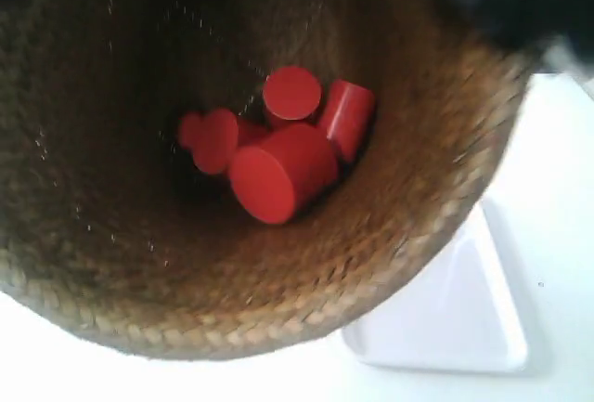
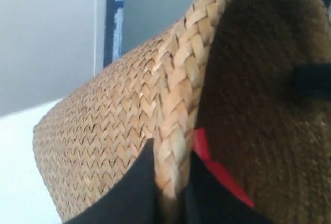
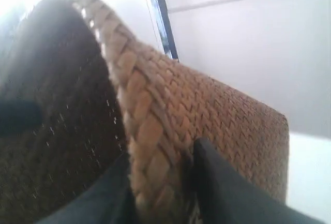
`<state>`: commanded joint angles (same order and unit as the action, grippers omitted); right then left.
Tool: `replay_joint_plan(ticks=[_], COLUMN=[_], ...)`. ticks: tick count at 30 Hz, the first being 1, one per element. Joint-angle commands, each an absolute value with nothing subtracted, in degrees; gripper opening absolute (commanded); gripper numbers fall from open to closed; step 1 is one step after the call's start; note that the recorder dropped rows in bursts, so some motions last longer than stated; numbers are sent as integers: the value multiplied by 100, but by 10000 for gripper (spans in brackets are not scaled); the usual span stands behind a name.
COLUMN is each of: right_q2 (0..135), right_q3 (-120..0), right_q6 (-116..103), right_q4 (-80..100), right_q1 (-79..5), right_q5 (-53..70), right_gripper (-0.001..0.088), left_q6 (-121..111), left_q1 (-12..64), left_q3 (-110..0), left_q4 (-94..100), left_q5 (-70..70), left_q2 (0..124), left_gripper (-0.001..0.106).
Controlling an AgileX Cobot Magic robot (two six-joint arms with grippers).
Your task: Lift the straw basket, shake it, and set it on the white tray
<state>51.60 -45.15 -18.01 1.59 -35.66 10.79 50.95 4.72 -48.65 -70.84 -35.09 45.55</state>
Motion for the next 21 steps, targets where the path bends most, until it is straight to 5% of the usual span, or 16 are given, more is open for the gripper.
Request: replay_joint_plan(ticks=[6, 11, 17, 21], right_q2=[4085, 5312, 4404, 5247], right_q3=[-4806, -4347, -4913, -4313], right_q6=[-1781, -2122, -2018, -1969], right_q4=[249, 232, -45, 599], right_q1=[-3762, -3480, -3893, -3745], right_q5=[537, 713, 906, 362], right_gripper=[0, 0, 0, 0], left_q6=[5275, 5067, 5254, 5377], left_q1=[472, 472, 472, 472], left_q3=[-5500, -4801, -5710, -4961], left_q4=[-7073, -7350, -7595, -7241], left_q5=[-3845, -3130, -4306, -3471], left_q2=[4072, 4649, 4134, 4542], left_gripper=[0, 0, 0, 0])
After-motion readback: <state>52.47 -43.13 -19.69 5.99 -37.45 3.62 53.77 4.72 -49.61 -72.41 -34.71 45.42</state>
